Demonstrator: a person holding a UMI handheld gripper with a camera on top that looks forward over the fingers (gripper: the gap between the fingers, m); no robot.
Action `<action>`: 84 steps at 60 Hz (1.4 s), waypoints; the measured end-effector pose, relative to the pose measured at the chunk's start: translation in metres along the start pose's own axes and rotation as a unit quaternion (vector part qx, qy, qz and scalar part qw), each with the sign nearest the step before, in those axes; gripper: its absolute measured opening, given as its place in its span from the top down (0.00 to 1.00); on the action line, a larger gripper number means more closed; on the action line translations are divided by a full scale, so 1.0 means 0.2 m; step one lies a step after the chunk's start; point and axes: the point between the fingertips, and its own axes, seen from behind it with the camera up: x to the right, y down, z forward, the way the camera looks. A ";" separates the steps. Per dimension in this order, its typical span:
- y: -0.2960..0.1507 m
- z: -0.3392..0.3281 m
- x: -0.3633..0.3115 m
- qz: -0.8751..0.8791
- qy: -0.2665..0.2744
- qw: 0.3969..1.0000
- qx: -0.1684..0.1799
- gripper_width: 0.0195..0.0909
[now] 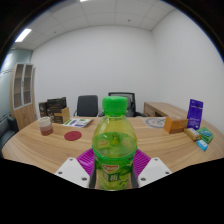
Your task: Pour water
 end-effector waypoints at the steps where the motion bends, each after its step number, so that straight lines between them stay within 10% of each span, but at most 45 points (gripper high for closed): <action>1: 0.00 0.00 0.00 -0.001 0.002 1.000 0.001 0.60; 7: -0.02 0.01 0.05 -0.011 0.030 0.999 0.007 0.74; 38: -0.26 0.45 -0.40 -0.337 0.057 0.935 -0.095 0.74; 84: -0.57 1.17 -1.21 -0.843 0.082 0.527 -0.070 0.74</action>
